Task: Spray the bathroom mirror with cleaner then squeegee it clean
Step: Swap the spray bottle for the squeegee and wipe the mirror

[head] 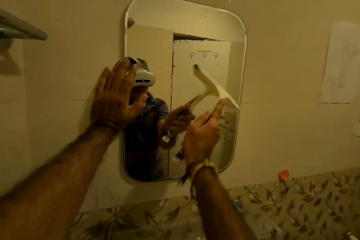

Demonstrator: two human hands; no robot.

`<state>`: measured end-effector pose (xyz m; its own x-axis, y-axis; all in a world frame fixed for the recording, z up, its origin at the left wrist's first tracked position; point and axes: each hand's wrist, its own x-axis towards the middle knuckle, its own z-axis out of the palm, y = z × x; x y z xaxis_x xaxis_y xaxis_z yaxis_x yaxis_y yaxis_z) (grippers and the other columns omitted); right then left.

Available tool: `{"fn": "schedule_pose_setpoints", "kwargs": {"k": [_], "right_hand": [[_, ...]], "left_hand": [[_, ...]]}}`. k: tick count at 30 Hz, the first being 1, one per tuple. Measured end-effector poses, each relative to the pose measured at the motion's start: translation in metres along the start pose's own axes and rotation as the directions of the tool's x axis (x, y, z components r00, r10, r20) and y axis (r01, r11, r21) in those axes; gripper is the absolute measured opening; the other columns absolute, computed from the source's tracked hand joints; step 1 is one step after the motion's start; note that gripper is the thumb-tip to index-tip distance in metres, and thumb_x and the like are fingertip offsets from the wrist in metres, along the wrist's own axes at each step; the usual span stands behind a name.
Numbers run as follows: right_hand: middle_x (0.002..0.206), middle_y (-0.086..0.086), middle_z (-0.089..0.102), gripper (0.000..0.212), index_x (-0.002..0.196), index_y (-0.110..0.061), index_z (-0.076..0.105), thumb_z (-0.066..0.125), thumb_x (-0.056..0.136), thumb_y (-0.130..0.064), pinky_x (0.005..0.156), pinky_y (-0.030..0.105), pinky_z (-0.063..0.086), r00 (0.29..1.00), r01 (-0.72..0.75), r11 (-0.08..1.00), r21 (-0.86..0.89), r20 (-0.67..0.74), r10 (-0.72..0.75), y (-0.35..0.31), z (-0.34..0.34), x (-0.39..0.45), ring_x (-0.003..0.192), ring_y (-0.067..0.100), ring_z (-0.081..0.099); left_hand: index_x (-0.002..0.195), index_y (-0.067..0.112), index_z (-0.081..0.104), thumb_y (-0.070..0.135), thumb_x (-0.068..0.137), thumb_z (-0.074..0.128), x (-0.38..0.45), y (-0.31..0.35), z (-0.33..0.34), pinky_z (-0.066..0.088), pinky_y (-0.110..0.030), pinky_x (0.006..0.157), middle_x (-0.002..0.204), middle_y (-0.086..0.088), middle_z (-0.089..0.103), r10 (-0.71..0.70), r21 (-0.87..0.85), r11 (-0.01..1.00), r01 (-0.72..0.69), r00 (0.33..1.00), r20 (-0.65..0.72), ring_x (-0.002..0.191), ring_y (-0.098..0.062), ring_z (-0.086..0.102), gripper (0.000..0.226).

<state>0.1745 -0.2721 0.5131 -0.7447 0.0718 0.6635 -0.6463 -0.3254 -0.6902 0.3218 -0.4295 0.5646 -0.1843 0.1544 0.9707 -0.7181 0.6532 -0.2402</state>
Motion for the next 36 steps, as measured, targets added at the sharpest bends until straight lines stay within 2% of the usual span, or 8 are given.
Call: {"fn": "schedule_pose_setpoints", "kwargs": {"k": [3, 7, 13, 18, 23, 30, 32, 36], "right_hand": [[0.051, -0.017, 0.041, 0.052, 0.156, -0.017, 0.024, 0.038, 0.106, -0.014, 0.033, -0.001, 0.029, 0.996, -0.022, 0.998, 0.056, -0.079, 0.027, -0.016, 0.01, 0.029, 0.044, -0.021, 0.051], [0.057, -0.014, 0.046, 0.057, 0.156, -0.035, 0.014, 0.037, 0.105, -0.027, 0.041, 0.007, 0.044, 0.999, -0.002, 0.997, -0.073, 0.036, 0.004, -0.004, 0.001, -0.021, 0.044, -0.001, 0.052], [0.056, -0.008, 0.043, 0.057, 0.156, -0.035, 0.012, 0.035, 0.104, -0.029, 0.04, 0.009, 0.038, 0.999, 0.001, 0.99, -0.139, 0.042, 0.005, -0.005, -0.002, 0.004, 0.042, 0.001, 0.038], [0.069, -0.002, 0.057, 0.066, 0.152, -0.049, -0.005, 0.036, 0.103, -0.033, 0.045, 0.021, 0.043, 0.909, 0.262, 0.946, -0.188, 0.377, -0.177, 0.014, -0.024, -0.065, 0.052, 0.009, 0.051], [0.075, 0.001, 0.058, 0.071, 0.151, -0.046, -0.009, 0.042, 0.103, -0.032, 0.053, 0.026, 0.054, 0.886, 0.348, 0.917, -0.195, 0.388, -0.254, -0.006, -0.004, -0.004, 0.057, 0.01, 0.053], [0.084, 0.004, 0.071, 0.077, 0.156, -0.027, 0.018, 0.063, 0.094, -0.02, 0.046, 0.002, 0.024, 0.696, 0.589, 0.776, -0.227, 0.63, -0.345, 0.026, -0.032, -0.044, 0.044, -0.003, 0.027], [0.077, 0.0, 0.066, 0.073, 0.156, -0.026, 0.021, 0.061, 0.095, -0.023, 0.045, 0.0, 0.015, 0.71, 0.618, 0.75, -0.236, 0.578, -0.403, 0.015, -0.023, -0.022, 0.043, -0.003, 0.028], [0.072, -0.002, 0.057, 0.058, 0.156, -0.024, 0.023, 0.043, 0.103, -0.029, 0.049, 0.016, 0.046, 0.697, 0.655, 0.747, -0.114, 0.474, -0.538, -0.033, 0.011, 0.021, 0.06, 0.013, 0.055]], "left_hand": [[0.158, 0.009, 0.029, 0.052, 0.099, 0.047, 0.001, 0.001, -0.002, 0.019, -0.053, 0.125, 0.165, -0.014, 0.026, -0.015, -0.005, 1.0, 0.015, 0.999, 0.028, 0.154, -0.03, 0.025, 0.075], [0.158, 0.009, 0.031, 0.051, 0.099, 0.048, 0.001, 0.002, -0.003, 0.021, -0.053, 0.124, 0.165, -0.015, 0.027, -0.007, -0.003, 1.0, 0.007, 1.0, 0.025, 0.153, -0.03, 0.026, 0.074], [0.158, 0.009, 0.031, 0.051, 0.099, 0.046, 0.001, 0.003, -0.004, 0.021, -0.052, 0.125, 0.164, -0.017, 0.028, -0.04, -0.037, 0.998, 0.04, 0.999, 0.016, 0.153, -0.032, 0.026, 0.073], [0.156, 0.007, 0.034, 0.041, 0.099, 0.043, 0.003, 0.004, -0.007, 0.02, -0.052, 0.125, 0.163, -0.016, 0.03, -0.101, -0.047, 0.994, 0.102, 0.995, 0.018, 0.153, -0.031, 0.026, 0.067], [0.155, 0.006, 0.035, 0.038, 0.1, 0.036, 0.003, 0.001, -0.004, 0.023, -0.053, 0.124, 0.163, -0.013, 0.033, -0.106, -0.054, 0.993, 0.106, 0.994, 0.001, 0.154, -0.029, 0.026, 0.064], [0.155, 0.006, 0.035, 0.038, 0.097, 0.041, 0.003, 0.0, -0.001, 0.022, -0.048, 0.125, 0.162, -0.011, 0.034, -0.109, -0.086, 0.99, 0.108, 0.994, -0.002, 0.154, -0.025, 0.025, 0.067], [0.155, 0.007, 0.035, 0.04, 0.097, 0.042, 0.001, -0.001, 0.0, 0.02, -0.047, 0.126, 0.163, -0.009, 0.033, -0.123, -0.083, 0.989, 0.124, 0.992, 0.012, 0.155, -0.023, 0.023, 0.068], [0.156, 0.006, 0.033, 0.048, 0.1, 0.035, 0.004, 0.001, -0.003, 0.019, -0.046, 0.127, 0.162, -0.011, 0.035, -0.147, -0.139, 0.979, 0.146, 0.989, 0.009, 0.154, -0.022, 0.024, 0.069]]}}
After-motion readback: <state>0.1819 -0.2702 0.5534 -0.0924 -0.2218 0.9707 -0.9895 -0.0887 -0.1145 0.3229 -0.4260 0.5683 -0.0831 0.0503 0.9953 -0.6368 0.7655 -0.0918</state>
